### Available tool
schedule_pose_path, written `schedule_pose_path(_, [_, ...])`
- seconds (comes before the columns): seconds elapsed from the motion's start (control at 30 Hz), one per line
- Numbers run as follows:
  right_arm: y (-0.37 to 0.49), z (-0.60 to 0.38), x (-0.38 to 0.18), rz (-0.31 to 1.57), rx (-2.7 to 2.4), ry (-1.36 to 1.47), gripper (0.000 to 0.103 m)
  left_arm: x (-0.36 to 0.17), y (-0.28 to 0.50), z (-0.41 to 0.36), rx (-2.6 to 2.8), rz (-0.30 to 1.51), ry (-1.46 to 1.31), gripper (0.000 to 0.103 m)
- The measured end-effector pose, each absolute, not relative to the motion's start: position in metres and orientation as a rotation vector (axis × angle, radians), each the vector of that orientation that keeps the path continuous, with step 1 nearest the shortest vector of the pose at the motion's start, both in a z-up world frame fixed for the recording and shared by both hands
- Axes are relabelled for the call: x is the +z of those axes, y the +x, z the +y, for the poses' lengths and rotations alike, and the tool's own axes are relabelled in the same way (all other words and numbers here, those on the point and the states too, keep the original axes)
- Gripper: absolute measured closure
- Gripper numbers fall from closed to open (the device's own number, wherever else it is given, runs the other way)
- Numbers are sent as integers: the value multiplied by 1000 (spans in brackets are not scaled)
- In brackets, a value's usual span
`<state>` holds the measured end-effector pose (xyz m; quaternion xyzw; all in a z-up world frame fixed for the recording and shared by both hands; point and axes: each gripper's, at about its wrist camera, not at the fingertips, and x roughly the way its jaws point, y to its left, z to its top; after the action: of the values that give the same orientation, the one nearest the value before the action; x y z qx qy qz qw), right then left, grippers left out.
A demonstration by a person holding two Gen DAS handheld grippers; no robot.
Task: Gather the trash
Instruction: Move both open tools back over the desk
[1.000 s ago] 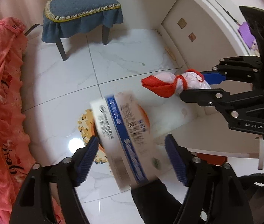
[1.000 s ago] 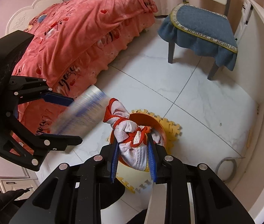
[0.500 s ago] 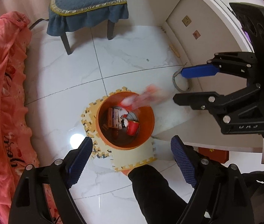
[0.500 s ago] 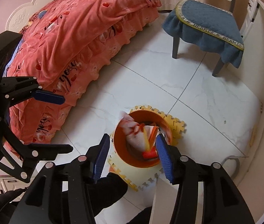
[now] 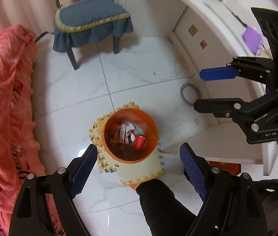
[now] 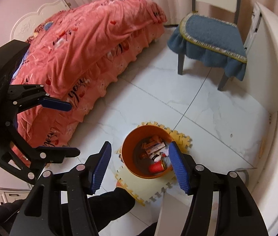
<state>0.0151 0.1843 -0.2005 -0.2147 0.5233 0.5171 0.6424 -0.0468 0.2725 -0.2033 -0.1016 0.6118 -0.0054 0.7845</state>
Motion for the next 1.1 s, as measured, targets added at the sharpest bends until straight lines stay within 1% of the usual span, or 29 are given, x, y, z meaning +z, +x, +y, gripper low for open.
schedule_pose_path(0.13, [15,158,-165,1136,1184,-460,40,-177,-43,249,-30,1283,-169,17])
schedule_pose_path(0.2, [16,142,-147,1105,1177,-435,35,-165,-40,236,-37,1261,-138,11])
schedule_pose_path(0.33, [20,99,-112,1051,1150,-384,35,-137,-32,206,-90,1207,-111,11])
schedule_pose_path(0.57, [30,18,-75,996,1047,-327,33,-108,-16,148,-190,1152,-34,11])
schedule_pose_path(0.87, [54,-89,-60,989,853,-223,33,-85,17,76,-335,1116,80,11])
schedule_pose_path(0.93, [58,-109,-60,987,819,-204,32,-81,25,60,-364,1111,112,11])
schedule_pose_path(1.0, [64,-135,-61,985,774,-178,30,-79,32,45,-384,1111,136,11])
schedule_pose_path(1.1, [73,-166,-68,994,717,-141,29,-79,48,26,-411,1112,163,11])
